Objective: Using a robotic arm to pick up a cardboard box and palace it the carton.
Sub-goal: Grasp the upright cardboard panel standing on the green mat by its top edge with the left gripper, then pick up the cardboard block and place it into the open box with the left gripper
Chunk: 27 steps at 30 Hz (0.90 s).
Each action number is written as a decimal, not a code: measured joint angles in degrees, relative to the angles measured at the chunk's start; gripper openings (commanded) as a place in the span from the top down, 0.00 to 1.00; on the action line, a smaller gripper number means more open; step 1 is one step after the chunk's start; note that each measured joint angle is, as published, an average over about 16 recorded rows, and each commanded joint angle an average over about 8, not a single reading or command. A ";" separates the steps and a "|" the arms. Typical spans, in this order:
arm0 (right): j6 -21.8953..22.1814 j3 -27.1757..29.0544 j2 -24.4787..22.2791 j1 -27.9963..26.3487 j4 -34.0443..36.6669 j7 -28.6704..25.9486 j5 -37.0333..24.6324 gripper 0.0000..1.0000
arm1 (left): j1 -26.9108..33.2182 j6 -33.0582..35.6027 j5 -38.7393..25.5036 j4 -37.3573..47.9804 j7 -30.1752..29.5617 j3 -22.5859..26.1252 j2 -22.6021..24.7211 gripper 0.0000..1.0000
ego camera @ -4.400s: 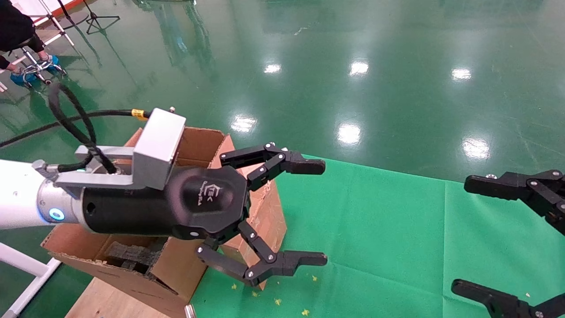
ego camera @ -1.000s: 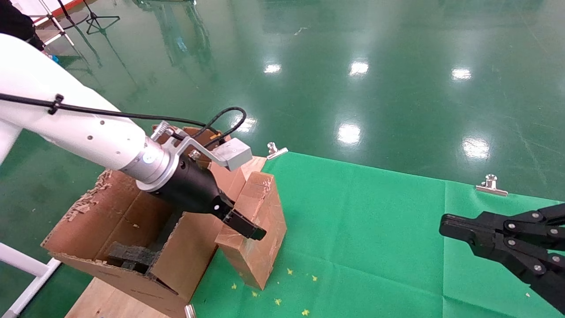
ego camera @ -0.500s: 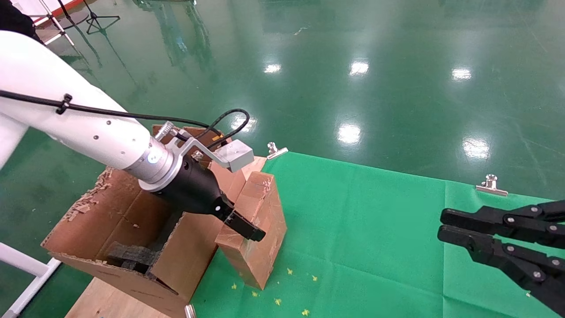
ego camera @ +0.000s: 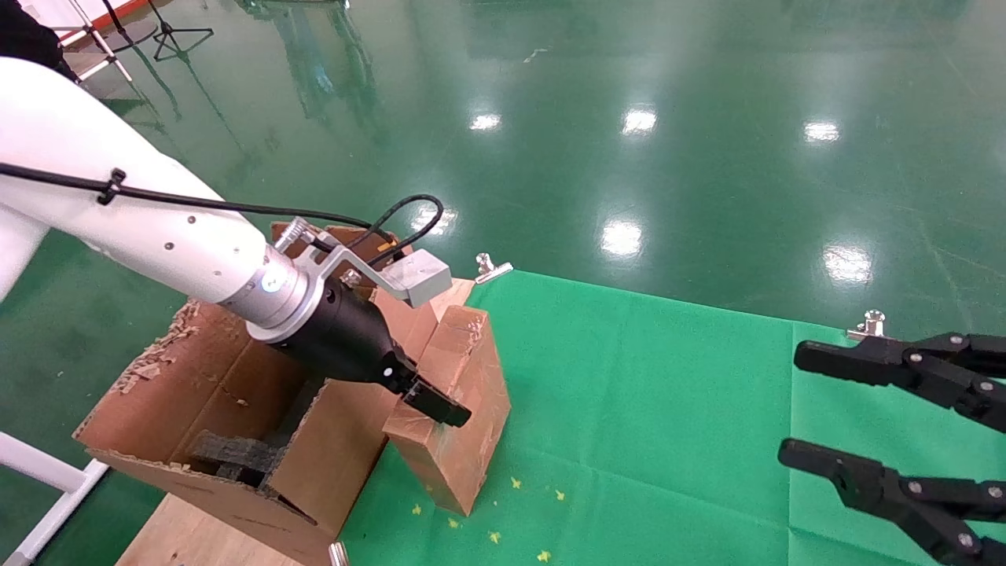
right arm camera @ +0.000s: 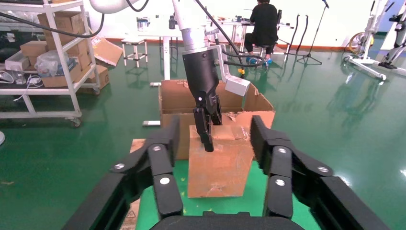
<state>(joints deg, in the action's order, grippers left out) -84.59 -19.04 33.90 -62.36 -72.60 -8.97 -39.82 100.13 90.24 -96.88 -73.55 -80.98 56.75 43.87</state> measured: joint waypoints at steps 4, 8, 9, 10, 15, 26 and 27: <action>0.00 0.00 0.00 0.00 0.00 0.00 0.00 0.00 | -0.05 0.00 0.02 0.01 0.01 -0.06 -0.02 1.00; 0.00 0.00 0.00 0.00 0.00 0.00 0.00 0.00 | -0.09 -0.10 0.08 0.00 0.05 -0.08 -0.03 1.00; 0.00 0.00 0.00 0.00 0.00 0.00 0.00 0.00 | -0.06 -0.15 0.15 -0.02 0.08 -0.10 -0.06 1.00; 0.00 0.00 0.00 0.00 0.00 0.00 0.00 0.00 | 0.00 -0.23 0.25 -0.07 0.12 -0.14 -0.11 1.00; 0.00 0.00 0.00 0.00 0.01 0.00 0.00 0.00 | 0.74 -1.20 1.49 -0.35 0.21 -1.05 -1.08 1.00; 0.00 -0.02 0.00 -0.01 0.02 0.01 0.01 0.00 | 6.16 -6.83 6.24 2.06 1.46 -7.86 -8.17 1.00; 0.00 -0.02 0.00 -0.01 0.02 0.01 0.01 0.00 | 6.89 -7.36 6.31 2.59 1.71 -8.55 -8.98 1.00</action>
<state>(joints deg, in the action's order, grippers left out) -84.59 -19.06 33.90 -62.37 -72.58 -8.96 -39.81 107.02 82.88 -90.57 -70.96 -79.27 48.21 34.89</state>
